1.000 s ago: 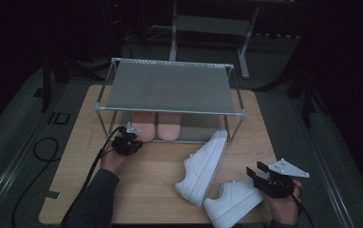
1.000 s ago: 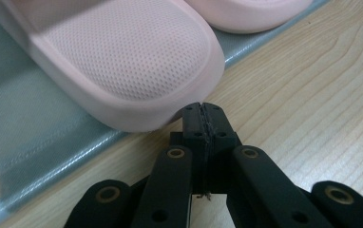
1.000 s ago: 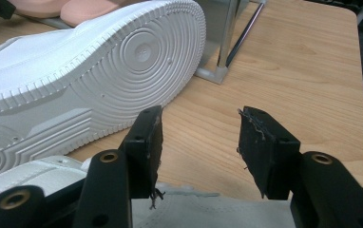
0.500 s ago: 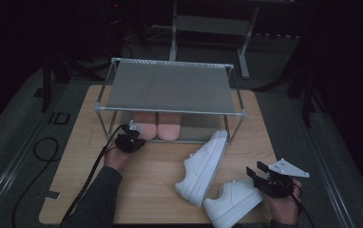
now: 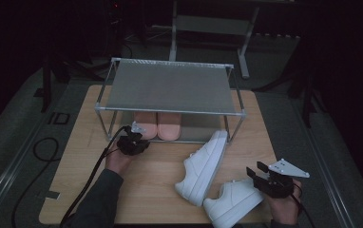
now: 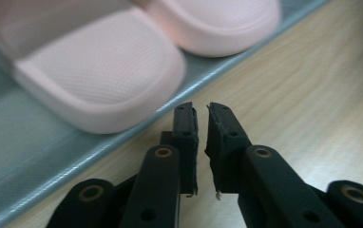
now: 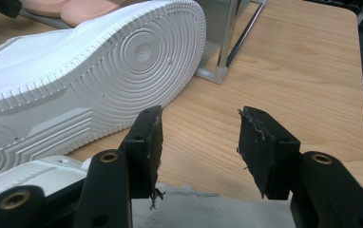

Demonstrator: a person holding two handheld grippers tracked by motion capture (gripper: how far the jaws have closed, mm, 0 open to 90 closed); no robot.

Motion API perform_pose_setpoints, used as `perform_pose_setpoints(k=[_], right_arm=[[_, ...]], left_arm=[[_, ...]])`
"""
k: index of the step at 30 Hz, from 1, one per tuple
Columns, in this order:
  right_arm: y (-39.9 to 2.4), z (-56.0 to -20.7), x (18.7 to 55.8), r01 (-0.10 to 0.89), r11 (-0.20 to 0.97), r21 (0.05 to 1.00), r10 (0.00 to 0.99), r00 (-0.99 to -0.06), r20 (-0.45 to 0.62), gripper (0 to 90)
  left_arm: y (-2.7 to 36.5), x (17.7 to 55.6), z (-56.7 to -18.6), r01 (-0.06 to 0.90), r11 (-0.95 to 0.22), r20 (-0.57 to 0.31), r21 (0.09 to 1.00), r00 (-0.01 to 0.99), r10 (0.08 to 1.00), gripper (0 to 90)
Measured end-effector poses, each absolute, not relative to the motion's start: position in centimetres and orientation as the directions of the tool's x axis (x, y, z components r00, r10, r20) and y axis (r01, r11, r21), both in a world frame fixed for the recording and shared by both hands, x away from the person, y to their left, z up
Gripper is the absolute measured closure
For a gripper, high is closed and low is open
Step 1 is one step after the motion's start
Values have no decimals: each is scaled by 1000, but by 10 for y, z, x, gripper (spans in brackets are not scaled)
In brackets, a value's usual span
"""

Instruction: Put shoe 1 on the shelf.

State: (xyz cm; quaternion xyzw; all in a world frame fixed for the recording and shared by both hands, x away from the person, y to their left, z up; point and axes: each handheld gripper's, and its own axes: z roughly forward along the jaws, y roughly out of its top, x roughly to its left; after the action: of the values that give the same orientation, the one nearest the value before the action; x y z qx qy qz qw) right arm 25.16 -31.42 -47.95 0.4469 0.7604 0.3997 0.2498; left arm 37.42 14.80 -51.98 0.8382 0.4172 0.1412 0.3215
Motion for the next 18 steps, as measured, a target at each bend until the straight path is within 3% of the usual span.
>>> perform_pose_setpoints(k=[11, 18], right_arm=[[-314, -480, 251, 480, 280, 831, 880, -475, -22, 496], [-314, -480, 251, 481, 280, 831, 880, -474, -22, 494]], left_arm=[[129, 351, -513, 573, -474, -78, 669, 687, 722, 678], [122, 344, -511, 562, -475, -99, 677, 709, 698, 665]])
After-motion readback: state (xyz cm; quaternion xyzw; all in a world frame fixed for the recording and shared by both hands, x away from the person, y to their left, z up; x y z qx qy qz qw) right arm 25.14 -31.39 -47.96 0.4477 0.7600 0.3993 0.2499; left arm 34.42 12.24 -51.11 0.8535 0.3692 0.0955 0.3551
